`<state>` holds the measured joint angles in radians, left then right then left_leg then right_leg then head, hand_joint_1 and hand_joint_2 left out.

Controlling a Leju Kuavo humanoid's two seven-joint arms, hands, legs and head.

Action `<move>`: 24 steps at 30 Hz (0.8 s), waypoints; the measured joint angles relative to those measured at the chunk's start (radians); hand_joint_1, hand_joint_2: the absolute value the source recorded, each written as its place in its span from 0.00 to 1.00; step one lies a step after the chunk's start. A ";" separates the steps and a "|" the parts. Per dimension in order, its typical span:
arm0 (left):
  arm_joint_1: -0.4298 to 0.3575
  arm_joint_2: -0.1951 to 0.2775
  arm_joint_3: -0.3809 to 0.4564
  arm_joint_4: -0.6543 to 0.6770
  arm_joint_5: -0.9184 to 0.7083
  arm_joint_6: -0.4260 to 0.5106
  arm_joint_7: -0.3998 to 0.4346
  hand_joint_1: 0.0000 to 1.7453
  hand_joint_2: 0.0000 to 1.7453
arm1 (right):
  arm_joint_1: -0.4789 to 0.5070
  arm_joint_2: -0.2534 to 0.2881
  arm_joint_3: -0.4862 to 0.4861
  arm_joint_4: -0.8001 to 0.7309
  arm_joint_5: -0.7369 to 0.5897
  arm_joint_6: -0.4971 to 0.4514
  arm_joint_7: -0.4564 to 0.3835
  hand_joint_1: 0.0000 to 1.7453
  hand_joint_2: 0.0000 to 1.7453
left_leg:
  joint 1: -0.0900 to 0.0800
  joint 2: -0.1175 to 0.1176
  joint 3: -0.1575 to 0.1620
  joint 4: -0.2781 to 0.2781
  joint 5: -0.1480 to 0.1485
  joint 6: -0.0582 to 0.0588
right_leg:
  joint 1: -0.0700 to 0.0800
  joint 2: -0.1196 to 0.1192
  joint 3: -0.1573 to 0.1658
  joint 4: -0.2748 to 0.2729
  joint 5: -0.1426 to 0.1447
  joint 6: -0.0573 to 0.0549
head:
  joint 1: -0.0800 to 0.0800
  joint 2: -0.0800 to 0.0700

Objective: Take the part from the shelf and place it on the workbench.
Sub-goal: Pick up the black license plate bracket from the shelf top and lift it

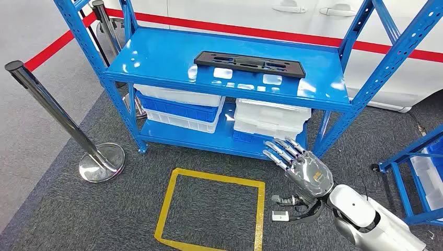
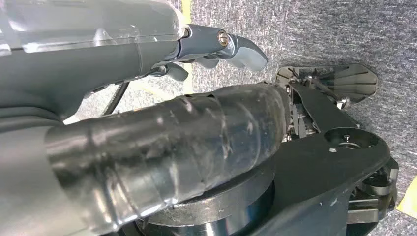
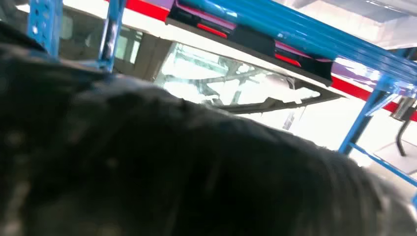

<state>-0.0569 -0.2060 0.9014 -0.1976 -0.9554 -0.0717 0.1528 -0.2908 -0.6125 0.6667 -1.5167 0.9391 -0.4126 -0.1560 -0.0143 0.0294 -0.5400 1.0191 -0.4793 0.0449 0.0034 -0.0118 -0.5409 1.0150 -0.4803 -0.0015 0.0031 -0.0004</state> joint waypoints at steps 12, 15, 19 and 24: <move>0.000 0.001 -0.014 0.002 -0.010 -0.025 -0.018 0.00 0.00 | 0.034 0.004 -0.083 -0.015 -0.049 0.040 -0.045 0.00 0.00 | 0.009 0.004 0.003 -0.033 0.021 0.023 | -0.018 0.008 -0.137 0.251 -0.105 0.033 | 0.001 0.000; 0.000 0.002 -0.015 0.002 -0.011 -0.029 -0.024 0.00 0.00 | 0.041 0.010 -0.101 -0.015 -0.047 0.049 -0.054 0.00 0.00 | 0.016 0.003 0.004 -0.019 0.010 0.013 | -0.035 0.004 -0.106 0.159 -0.017 0.045 | 0.001 0.000; -0.001 0.002 -0.015 0.002 -0.012 -0.032 -0.025 0.00 0.00 | 0.036 0.020 -0.123 -0.019 -0.055 0.065 -0.066 0.00 0.00 | 0.014 0.003 -0.004 0.001 -0.006 -0.013 | -0.027 -0.001 -0.051 0.025 0.020 0.035 | 0.004 0.000; -0.002 0.002 -0.015 0.002 -0.021 -0.028 -0.025 0.00 0.00 | 0.005 0.039 -0.141 -0.023 -0.079 0.094 -0.083 0.00 1.00 | 0.021 -0.009 -0.042 0.087 -0.057 -0.040 | -0.030 0.009 -0.041 0.018 0.017 -0.004 | 0.004 0.000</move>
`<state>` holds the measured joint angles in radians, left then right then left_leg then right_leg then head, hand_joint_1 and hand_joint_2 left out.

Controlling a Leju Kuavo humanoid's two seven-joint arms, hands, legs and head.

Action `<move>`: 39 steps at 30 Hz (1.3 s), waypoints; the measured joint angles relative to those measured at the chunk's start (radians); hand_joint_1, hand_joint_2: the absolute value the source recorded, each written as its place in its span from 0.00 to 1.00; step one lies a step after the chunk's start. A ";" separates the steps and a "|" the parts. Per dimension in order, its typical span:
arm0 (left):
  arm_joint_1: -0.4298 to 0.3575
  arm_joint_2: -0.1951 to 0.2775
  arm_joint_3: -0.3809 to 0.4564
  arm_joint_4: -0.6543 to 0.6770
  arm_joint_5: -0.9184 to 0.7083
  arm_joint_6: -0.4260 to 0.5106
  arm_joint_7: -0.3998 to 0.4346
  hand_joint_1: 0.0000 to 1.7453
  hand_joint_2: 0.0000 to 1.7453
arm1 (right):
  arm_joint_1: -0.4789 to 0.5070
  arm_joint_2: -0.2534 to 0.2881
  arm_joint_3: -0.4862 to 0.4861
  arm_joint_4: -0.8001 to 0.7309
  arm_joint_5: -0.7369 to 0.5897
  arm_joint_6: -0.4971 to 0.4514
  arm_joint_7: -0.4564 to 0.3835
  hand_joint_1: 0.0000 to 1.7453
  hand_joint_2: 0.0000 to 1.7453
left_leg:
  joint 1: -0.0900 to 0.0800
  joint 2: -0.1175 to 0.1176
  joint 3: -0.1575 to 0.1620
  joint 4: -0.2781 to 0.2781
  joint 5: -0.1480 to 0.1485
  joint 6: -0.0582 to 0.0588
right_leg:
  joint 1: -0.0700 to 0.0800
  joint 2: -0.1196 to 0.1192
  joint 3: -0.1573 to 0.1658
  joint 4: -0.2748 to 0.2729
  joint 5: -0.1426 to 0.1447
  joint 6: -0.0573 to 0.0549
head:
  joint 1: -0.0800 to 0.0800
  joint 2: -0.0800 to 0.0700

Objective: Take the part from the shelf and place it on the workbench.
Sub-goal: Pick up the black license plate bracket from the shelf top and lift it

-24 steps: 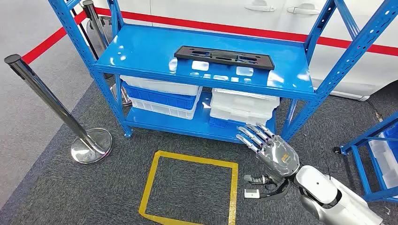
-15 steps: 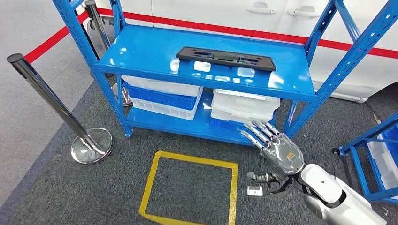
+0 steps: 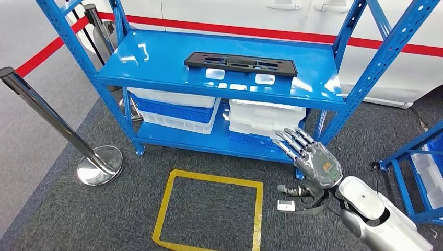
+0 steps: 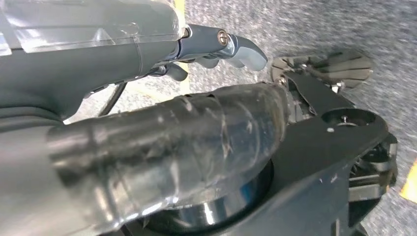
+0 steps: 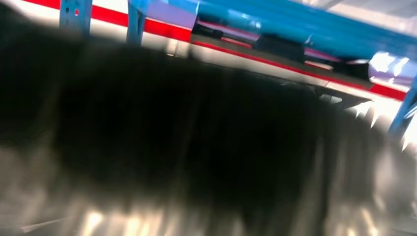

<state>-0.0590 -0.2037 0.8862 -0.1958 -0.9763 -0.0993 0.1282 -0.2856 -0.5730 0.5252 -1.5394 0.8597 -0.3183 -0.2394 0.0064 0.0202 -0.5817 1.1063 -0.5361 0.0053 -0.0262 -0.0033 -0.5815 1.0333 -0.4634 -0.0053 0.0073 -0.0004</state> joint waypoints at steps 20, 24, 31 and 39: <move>0.002 -0.001 -0.001 0.001 -0.023 -0.009 -0.004 0.00 0.00 | -0.090 0.145 0.030 0.049 -0.115 0.082 0.002 0.00 1.00 | -0.006 -0.021 0.037 -0.112 0.078 0.056 | 0.003 0.008 -0.128 0.239 -0.097 0.042 | 0.001 0.000; 0.005 -0.003 -0.001 0.002 -0.023 -0.009 -0.006 0.00 0.00 | -0.092 0.163 0.041 0.067 -0.124 0.079 0.010 0.00 1.00 | -0.008 -0.021 0.071 -0.109 0.045 0.043 | 0.011 -0.002 -0.068 0.022 0.045 0.028 | 0.001 0.000; 0.001 -0.004 -0.001 0.004 -0.024 -0.009 -0.006 0.00 0.00 | -0.099 0.185 0.046 0.079 -0.128 0.076 0.014 0.00 1.00 | -0.004 -0.021 0.009 0.044 0.004 0.008 | 0.013 0.005 -0.017 -0.021 0.034 -0.020 | 0.001 0.000; 0.011 -0.004 -0.001 0.004 -0.024 -0.001 -0.004 0.00 0.00 | -0.094 0.200 0.051 0.087 -0.130 0.072 0.018 0.00 1.00 | -0.004 -0.023 -0.070 -0.034 0.099 0.010 | 0.014 0.016 0.055 -0.017 -0.033 -0.009 | 0.001 0.000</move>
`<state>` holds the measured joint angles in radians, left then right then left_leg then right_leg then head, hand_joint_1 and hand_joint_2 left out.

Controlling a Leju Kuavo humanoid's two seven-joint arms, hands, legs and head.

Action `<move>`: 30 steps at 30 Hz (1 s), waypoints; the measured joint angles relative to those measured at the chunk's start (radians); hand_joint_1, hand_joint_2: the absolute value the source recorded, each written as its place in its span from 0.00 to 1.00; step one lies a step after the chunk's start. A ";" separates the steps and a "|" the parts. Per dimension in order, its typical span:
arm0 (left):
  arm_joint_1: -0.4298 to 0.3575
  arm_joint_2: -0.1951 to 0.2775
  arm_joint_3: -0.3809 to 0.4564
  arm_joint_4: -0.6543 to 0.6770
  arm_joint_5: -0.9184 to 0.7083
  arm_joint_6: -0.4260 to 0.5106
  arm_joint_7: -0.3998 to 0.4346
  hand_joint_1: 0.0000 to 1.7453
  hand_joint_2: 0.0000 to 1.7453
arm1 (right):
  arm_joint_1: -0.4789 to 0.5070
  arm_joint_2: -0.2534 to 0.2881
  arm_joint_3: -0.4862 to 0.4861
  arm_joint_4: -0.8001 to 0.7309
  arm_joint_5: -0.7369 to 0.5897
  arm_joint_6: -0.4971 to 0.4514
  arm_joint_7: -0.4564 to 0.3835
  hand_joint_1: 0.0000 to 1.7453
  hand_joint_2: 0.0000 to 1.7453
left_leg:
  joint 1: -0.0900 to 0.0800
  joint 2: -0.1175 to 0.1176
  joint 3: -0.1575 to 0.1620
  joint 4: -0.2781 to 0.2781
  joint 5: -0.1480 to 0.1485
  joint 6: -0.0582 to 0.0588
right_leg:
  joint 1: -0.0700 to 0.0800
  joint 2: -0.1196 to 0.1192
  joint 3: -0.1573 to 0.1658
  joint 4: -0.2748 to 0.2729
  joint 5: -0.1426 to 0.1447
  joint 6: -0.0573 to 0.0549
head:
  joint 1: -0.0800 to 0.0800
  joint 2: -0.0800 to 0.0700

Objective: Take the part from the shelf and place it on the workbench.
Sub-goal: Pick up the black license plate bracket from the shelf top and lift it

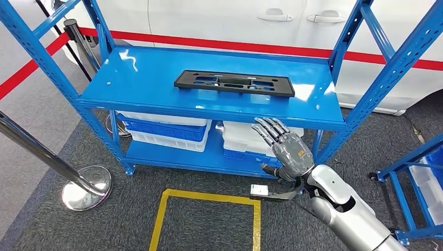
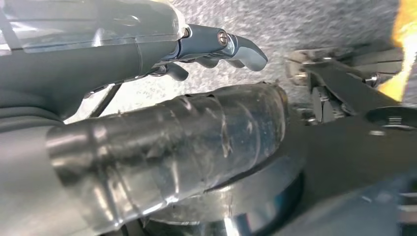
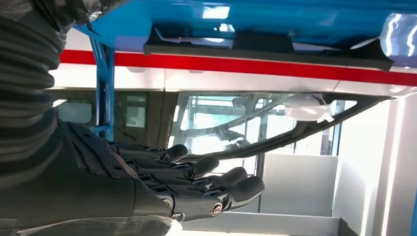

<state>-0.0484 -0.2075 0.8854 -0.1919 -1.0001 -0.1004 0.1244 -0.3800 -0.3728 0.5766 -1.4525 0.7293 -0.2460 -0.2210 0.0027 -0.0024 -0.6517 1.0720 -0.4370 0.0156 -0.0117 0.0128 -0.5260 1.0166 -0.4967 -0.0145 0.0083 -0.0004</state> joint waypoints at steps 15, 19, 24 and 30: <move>0.000 -0.001 0.001 0.002 -0.008 0.007 -0.003 0.00 0.00 | 0.030 0.009 -0.007 0.005 -0.007 -0.006 0.004 0.00 1.00 | -0.011 -0.002 0.131 -0.070 -0.051 0.044 | 0.007 -0.012 -0.136 0.061 0.055 0.021 | 0.000 0.000; -0.005 -0.004 0.001 0.005 -0.010 0.007 -0.002 0.00 0.00 | 0.031 0.014 -0.011 0.007 -0.006 -0.013 0.005 0.00 1.00 | -0.012 -0.002 0.146 -0.065 -0.066 0.023 | 0.017 -0.013 -0.105 -0.008 0.089 -0.002 | 0.000 0.000; -0.007 -0.004 0.001 0.006 -0.015 0.006 0.001 0.00 0.00 | 0.029 0.031 -0.013 0.014 0.002 -0.024 0.009 0.00 1.00 | -0.002 -0.001 0.016 0.167 -0.119 0.001 | 0.006 -0.010 -0.055 -0.025 0.067 -0.023 | -0.001 0.000; -0.002 -0.003 0.002 0.006 -0.023 0.006 0.004 0.00 0.00 | 0.029 0.048 -0.020 0.048 0.032 -0.052 0.027 0.00 1.00 | 0.011 -0.001 -0.006 0.023 -0.012 -0.015 | -0.001 -0.004 0.011 -0.016 0.008 -0.003 | -0.001 0.000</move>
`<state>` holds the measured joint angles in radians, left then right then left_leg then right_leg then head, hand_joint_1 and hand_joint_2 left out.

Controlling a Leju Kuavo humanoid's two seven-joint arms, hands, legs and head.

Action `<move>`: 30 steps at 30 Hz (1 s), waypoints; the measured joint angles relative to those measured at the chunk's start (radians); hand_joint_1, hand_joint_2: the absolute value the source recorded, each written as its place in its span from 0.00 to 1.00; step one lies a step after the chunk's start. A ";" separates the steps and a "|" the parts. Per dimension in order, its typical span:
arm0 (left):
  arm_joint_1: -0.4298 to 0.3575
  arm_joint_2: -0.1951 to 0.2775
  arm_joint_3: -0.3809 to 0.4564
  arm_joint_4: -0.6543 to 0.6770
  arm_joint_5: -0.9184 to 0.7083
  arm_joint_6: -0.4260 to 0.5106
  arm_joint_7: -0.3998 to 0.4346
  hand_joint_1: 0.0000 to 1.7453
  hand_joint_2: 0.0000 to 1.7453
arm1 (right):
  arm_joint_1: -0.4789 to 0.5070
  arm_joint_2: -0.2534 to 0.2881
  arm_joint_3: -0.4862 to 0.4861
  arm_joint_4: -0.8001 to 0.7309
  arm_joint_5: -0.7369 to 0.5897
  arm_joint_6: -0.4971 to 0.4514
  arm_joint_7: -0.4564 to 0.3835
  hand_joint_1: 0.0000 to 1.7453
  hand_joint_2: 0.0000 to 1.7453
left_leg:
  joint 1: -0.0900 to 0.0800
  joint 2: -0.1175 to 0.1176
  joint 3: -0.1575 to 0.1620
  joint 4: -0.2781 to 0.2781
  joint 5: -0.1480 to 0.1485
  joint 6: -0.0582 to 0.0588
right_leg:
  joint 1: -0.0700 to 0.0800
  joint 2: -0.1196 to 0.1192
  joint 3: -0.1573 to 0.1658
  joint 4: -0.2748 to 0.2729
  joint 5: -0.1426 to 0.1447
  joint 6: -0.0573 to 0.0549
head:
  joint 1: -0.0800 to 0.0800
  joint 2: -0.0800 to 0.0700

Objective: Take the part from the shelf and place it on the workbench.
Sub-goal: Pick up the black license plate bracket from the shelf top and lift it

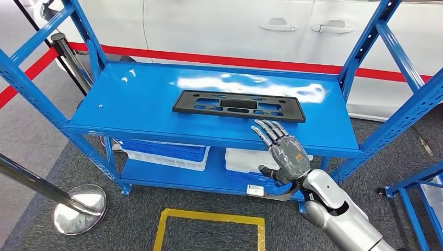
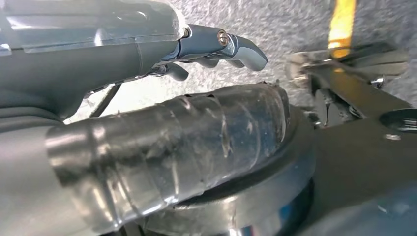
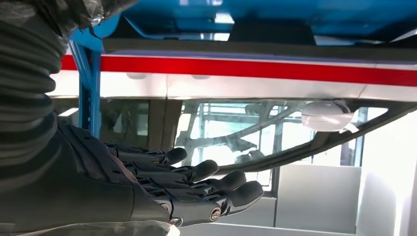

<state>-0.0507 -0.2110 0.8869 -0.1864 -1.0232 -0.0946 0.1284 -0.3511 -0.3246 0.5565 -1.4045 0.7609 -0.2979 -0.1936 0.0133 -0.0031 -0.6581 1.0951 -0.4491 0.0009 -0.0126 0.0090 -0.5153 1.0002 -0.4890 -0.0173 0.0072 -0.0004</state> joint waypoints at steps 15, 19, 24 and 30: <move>-0.001 0.000 0.002 0.000 -0.011 -0.001 0.000 0.00 0.00 | -0.007 0.005 -0.076 0.091 0.005 -0.024 0.018 0.00 1.00 | -0.015 -0.004 0.106 -0.085 -0.018 0.059 | 0.001 -0.005 -0.168 0.171 -0.029 0.033 | 0.001 0.000; -0.003 -0.005 0.003 0.003 -0.013 -0.001 0.000 0.00 0.00 | -0.001 0.006 -0.088 0.104 -0.002 -0.028 0.015 0.00 1.00 | -0.019 -0.005 0.135 -0.087 -0.043 0.046 | 0.021 -0.009 -0.127 0.019 0.075 0.002 | 0.001 0.000; -0.006 -0.003 0.004 0.003 -0.014 0.002 0.000 0.00 0.00 | 0.007 0.010 -0.102 0.118 -0.019 -0.036 0.007 0.00 1.00 | -0.017 -0.003 0.086 0.037 -0.067 0.019 | 0.009 -0.006 -0.073 -0.011 0.069 -0.020 | 0.001 0.000; -0.002 -0.002 0.004 0.003 -0.017 0.002 0.000 0.00 0.00 | 0.029 0.024 -0.106 0.142 -0.020 -0.037 0.002 0.00 1.00 | -0.003 -0.002 -0.023 0.101 -0.066 0.002 | 0.006 -0.001 -0.023 -0.006 0.021 -0.016 | 0.000 0.000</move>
<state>-0.0531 -0.2133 0.8910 -0.1835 -1.0401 -0.0923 0.1286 -0.3219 -0.3001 0.4501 -1.2625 0.7406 -0.3346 -0.1920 0.0108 -0.0053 -0.6813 1.1964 -0.5155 0.0031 -0.0063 0.0080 -0.5383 0.9943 -0.4677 -0.0330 0.0075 -0.0004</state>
